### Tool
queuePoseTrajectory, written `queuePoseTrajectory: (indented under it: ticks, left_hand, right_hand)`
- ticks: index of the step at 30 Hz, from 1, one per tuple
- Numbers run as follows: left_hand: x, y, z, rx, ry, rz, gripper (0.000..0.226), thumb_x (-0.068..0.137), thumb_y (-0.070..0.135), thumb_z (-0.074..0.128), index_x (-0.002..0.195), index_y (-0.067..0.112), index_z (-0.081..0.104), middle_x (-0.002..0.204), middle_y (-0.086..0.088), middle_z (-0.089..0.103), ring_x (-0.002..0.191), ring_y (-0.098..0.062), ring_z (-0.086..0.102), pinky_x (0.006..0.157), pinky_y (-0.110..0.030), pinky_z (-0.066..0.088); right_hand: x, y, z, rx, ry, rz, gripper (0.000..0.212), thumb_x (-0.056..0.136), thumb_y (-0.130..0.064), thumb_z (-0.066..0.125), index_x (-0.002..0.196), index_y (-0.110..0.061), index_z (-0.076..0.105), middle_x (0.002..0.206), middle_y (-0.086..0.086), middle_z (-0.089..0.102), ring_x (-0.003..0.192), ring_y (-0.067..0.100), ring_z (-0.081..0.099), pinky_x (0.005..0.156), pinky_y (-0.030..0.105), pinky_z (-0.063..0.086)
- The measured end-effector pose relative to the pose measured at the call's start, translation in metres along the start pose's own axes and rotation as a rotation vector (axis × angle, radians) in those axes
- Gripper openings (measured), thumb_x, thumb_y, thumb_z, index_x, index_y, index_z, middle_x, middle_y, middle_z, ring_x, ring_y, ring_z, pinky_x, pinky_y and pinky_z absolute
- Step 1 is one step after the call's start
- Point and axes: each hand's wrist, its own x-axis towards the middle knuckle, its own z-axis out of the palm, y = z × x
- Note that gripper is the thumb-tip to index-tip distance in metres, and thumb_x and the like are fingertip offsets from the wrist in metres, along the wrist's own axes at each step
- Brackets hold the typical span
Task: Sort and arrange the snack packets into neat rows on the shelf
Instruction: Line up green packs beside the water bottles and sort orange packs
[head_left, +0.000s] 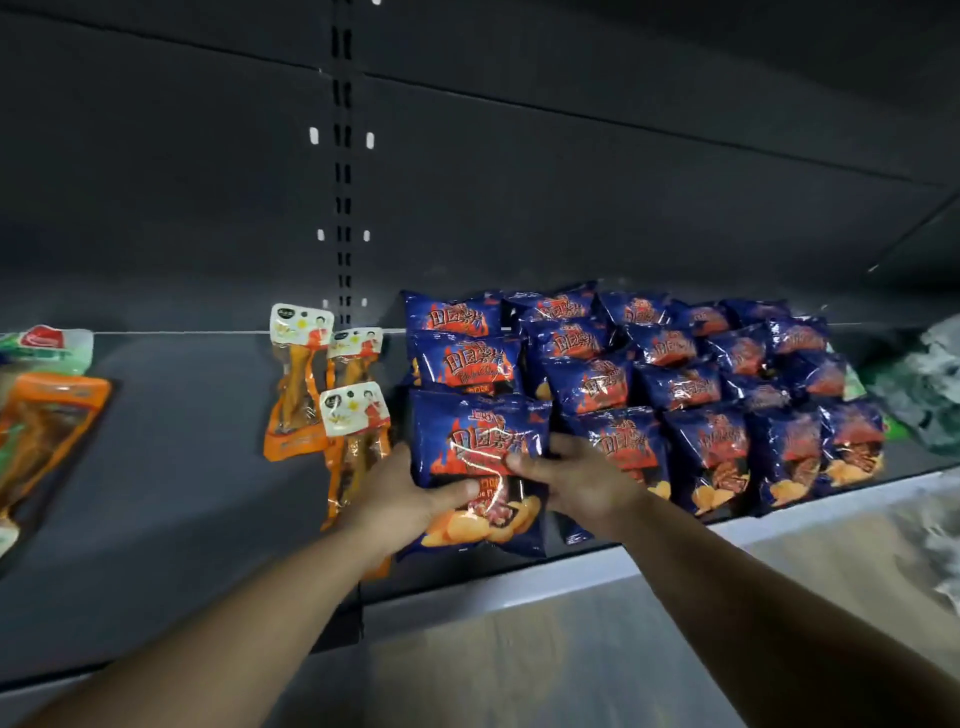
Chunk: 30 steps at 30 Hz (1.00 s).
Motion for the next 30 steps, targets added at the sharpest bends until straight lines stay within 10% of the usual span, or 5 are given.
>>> queuePoseTrajectory:
  ticks: [4,12,24,30]
  left_hand:
    - [-0.002,-0.012,0.014,0.177,0.045,0.006,0.053,0.076,0.042,0.075,0.119,0.022,0.052,0.108,0.009,0.062,0.099,-0.012,0.059,0.075,-0.022,0.042]
    - [0.003,-0.020,0.030,0.383,0.181,0.001,0.079,0.071,0.039,0.078,0.136,0.019,0.037,0.134,-0.002,0.044,0.128,-0.023,0.040,0.097,-0.032,0.038]
    - [0.007,-0.015,0.047,0.464,0.079,-0.025,0.054,0.075,0.046,0.073,0.117,0.019,0.052,0.111,0.002,0.054,0.106,-0.021,0.056,0.085,-0.028,0.045]
    - [0.011,-0.022,0.049,0.393,0.094,-0.082,0.116,0.049,0.078,0.058,0.143,0.022,0.021,0.129,-0.001,0.052,0.119,-0.025,0.052,0.099,-0.045,0.046]
  right_hand:
    - [0.003,0.027,-0.005,0.025,0.098,0.002,0.021,0.082,-0.015,0.072,0.102,-0.012,0.067,0.107,0.012,0.071,0.103,0.030,0.066,0.096,0.050,0.049]
    - [0.007,0.035,-0.001,-0.261,0.168,-0.035,0.042,0.086,-0.026,0.069,0.120,-0.013,0.050,0.113,0.000,0.060,0.105,0.015,0.056,0.090,0.027,0.043]
    - [0.012,0.035,-0.006,-0.300,0.205,0.048,0.052,0.080,-0.020,0.069,0.124,-0.011,0.045,0.117,0.005,0.060,0.110,0.023,0.057,0.094,0.036,0.047]
    - [0.009,0.032,-0.006,-0.386,0.220,0.062,0.048,0.080,-0.018,0.066,0.122,-0.008,0.045,0.116,0.008,0.060,0.107,0.025,0.058,0.093,0.037,0.048]
